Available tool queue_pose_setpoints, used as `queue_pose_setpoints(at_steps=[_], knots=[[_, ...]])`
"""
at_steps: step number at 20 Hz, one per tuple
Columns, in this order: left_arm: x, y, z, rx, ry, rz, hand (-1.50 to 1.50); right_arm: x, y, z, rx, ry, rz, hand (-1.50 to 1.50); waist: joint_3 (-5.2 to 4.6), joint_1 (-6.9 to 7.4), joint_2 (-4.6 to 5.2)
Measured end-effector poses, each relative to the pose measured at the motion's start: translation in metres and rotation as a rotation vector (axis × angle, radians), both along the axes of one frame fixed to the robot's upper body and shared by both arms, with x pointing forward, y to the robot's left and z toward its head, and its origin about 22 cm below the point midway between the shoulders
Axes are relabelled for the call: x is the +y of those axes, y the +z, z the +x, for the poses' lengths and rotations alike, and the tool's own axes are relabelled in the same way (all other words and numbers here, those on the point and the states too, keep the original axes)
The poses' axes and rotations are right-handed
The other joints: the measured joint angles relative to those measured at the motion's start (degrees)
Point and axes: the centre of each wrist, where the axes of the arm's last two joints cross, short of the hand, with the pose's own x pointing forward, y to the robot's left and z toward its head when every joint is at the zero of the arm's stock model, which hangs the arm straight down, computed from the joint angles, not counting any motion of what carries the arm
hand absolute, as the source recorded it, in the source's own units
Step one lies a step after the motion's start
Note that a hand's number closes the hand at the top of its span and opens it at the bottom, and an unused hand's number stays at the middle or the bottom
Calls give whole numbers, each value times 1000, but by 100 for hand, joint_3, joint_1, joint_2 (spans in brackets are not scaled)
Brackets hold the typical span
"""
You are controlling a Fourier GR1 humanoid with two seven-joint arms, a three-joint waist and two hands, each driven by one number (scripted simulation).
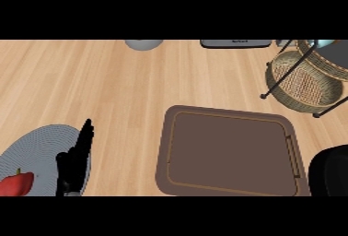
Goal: Pick the cupcake from the tray and place it in the tiered basket
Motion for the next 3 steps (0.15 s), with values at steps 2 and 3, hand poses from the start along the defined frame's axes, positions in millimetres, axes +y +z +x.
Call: queue_pose_setpoints(at_steps=[2, 3], knots=[[1, 0, -1, 1, 4, 0, 0, -8, -3, -21, 4, 17, 0, -150, 6, -23, -1], [2, 0, -1, 5, 7, 0, 0, -11, -3, -30, 8, 32, 1, -150, 10, -40, -2]])
